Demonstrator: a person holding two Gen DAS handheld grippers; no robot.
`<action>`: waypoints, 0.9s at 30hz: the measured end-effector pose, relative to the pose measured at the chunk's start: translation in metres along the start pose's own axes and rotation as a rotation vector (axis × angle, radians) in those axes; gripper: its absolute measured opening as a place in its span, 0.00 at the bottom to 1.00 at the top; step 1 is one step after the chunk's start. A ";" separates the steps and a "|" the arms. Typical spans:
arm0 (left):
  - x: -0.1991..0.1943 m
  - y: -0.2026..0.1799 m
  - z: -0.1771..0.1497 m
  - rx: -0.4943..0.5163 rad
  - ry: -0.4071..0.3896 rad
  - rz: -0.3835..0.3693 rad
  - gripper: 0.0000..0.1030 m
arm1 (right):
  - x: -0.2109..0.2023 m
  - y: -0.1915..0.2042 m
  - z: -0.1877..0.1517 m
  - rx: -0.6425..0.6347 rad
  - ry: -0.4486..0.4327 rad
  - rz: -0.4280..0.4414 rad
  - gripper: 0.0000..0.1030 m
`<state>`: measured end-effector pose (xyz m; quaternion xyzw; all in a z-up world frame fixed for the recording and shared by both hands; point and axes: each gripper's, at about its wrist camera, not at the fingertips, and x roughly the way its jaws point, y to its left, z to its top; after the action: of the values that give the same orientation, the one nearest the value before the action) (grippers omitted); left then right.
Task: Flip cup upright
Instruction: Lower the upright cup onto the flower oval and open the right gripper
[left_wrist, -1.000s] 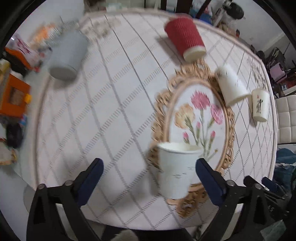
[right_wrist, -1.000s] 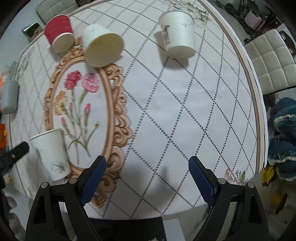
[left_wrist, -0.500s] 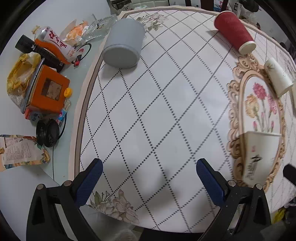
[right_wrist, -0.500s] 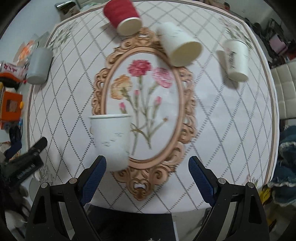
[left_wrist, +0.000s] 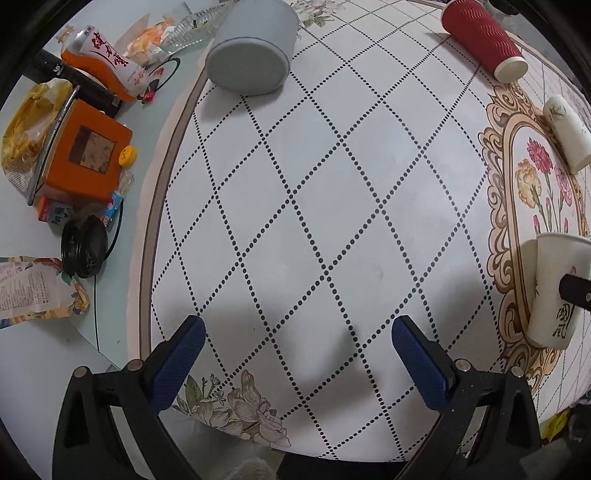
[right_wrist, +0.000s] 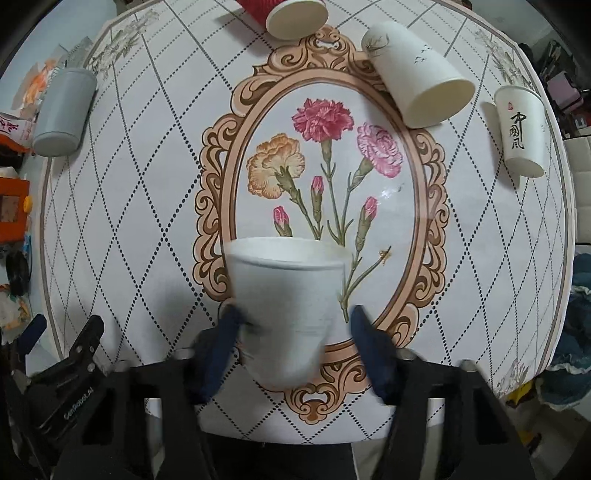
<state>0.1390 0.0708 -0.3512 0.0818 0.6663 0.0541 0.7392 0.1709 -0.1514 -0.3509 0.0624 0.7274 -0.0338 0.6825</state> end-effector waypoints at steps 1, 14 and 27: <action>0.001 0.000 0.000 0.003 0.000 -0.002 1.00 | 0.000 0.001 0.000 0.003 0.000 -0.003 0.54; 0.001 0.001 0.001 0.018 0.009 -0.005 1.00 | 0.003 -0.001 0.002 0.039 0.012 -0.007 0.54; 0.002 0.007 -0.001 0.003 0.022 -0.013 1.00 | 0.007 0.002 0.008 0.043 0.040 -0.007 0.57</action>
<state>0.1383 0.0785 -0.3520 0.0778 0.6750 0.0494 0.7320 0.1785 -0.1501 -0.3582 0.0750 0.7404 -0.0507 0.6661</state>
